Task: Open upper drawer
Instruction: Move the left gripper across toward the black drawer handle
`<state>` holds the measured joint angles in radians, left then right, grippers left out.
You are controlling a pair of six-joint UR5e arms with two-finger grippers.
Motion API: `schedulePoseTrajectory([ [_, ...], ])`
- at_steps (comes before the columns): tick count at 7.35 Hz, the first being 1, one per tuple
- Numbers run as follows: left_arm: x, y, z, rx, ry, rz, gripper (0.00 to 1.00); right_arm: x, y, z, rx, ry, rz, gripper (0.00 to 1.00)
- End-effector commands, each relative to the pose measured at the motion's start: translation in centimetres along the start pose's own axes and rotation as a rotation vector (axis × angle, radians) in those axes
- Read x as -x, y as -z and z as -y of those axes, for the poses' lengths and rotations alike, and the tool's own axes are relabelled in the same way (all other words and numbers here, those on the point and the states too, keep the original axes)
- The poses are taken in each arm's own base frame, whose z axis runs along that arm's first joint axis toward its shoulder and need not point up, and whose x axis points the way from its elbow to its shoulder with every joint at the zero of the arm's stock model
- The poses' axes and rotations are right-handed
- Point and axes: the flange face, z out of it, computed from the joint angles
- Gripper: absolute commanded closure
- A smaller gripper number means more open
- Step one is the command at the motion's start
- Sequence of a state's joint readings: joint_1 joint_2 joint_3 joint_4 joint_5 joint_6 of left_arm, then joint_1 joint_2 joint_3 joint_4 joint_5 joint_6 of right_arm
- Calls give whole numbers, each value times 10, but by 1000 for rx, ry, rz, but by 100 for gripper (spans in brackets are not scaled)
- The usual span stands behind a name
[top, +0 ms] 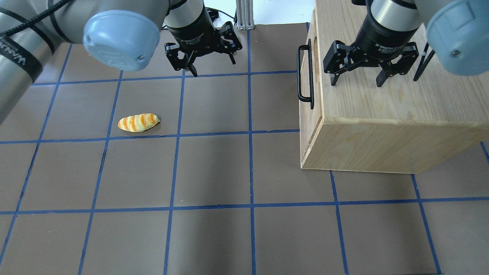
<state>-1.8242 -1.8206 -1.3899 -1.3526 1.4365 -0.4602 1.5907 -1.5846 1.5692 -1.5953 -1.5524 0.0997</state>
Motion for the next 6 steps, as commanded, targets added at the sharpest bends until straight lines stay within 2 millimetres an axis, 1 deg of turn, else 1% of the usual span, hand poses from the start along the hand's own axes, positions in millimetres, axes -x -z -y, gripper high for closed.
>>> schedulePoseTrajectory([
  [1, -36, -22, 3, 11, -35, -86, 0, 0, 0, 0, 0, 0, 0, 0],
  [2, -40, -32, 9, 11, -48, -93, 0, 0, 0, 0, 0, 0, 0, 0],
  [4, -76, -52, -6, 29, -108, -105, 0, 0, 0, 0, 0, 0, 0, 0],
  [6, -91, -62, -8, 51, -125, -128, 0, 0, 0, 0, 0, 0, 2, 0],
])
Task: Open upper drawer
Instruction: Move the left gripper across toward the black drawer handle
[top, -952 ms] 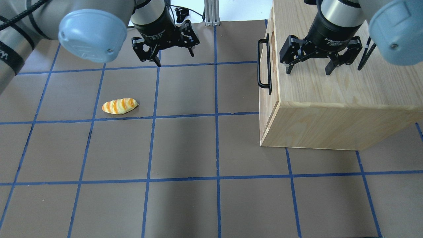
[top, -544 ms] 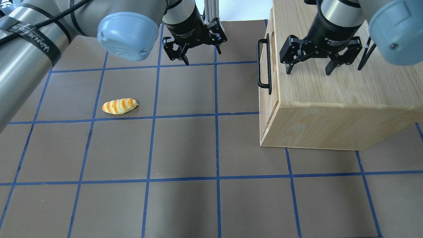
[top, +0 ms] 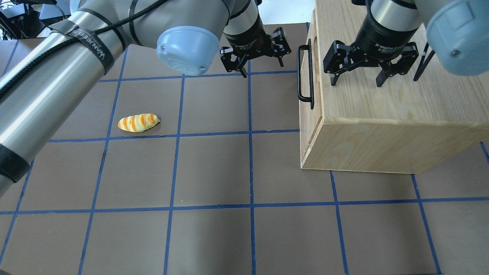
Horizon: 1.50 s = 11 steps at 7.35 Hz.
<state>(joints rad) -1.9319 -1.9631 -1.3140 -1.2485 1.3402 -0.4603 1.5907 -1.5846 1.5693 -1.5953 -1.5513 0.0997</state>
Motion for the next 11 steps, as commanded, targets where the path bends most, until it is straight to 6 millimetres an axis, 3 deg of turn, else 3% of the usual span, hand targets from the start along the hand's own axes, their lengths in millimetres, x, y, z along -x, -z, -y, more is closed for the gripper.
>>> schedulePoseTrajectory([
  [1, -16, -15, -4, 26, -22, -19, 0, 0, 0, 0, 0, 0, -1, 0],
  [6, -37, -35, -11, 27, -48, -28, 0, 0, 0, 0, 0, 0, -1, 0],
  [11, -36, -44, -11, 37, -47, -21, 0, 0, 0, 0, 0, 0, -1, 0],
])
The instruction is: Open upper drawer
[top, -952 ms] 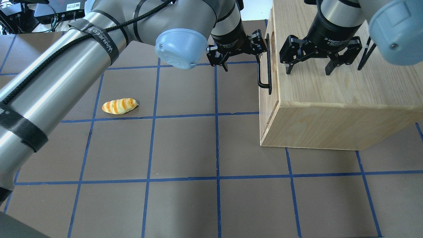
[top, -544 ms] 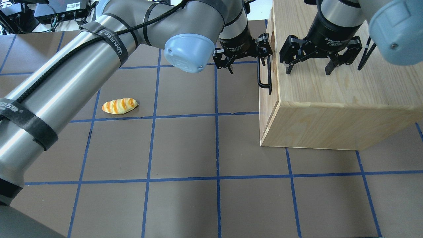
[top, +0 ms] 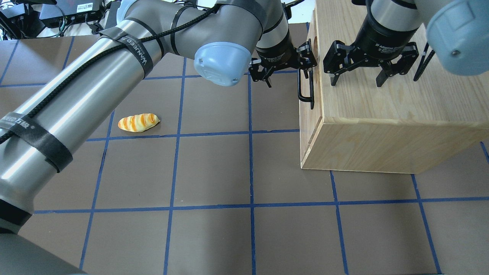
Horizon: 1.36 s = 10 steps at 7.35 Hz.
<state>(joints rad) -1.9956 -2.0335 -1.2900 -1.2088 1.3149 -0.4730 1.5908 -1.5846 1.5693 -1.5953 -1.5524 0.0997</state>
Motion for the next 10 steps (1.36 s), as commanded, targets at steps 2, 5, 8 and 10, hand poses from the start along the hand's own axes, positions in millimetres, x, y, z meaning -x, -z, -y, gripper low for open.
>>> schedulePoseTrajectory([
  [2, 1, -5, 1, 5, 0, 4, 0, 0, 0, 0, 0, 0, 0, 0],
  [5, 3, -8, 2, 6, -8, 16, 0, 0, 0, 0, 0, 0, 2, 0],
  [8, 5, -10, 2, 4, -13, 29, 0, 0, 0, 0, 0, 0, 0, 0],
  [10, 8, -15, 3, 8, -15, 50, 0, 0, 0, 0, 0, 0, 0, 0],
])
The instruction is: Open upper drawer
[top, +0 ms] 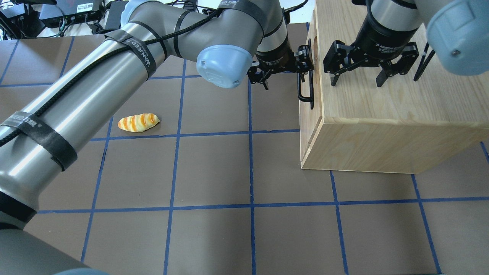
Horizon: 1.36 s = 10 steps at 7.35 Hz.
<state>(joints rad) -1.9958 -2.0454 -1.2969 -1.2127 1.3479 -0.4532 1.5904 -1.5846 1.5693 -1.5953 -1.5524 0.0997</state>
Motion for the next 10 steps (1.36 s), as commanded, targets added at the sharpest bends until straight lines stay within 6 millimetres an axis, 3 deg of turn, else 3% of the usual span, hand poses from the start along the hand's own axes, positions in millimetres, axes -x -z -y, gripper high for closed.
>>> schedulePoseTrajectory([
  [1, 3, -4, 1, -2, -11, 27, 0, 0, 0, 0, 0, 0, 2, 0],
  [10, 14, 11, -3, -30, -15, 122, 0, 0, 0, 0, 0, 0, 0, 0],
])
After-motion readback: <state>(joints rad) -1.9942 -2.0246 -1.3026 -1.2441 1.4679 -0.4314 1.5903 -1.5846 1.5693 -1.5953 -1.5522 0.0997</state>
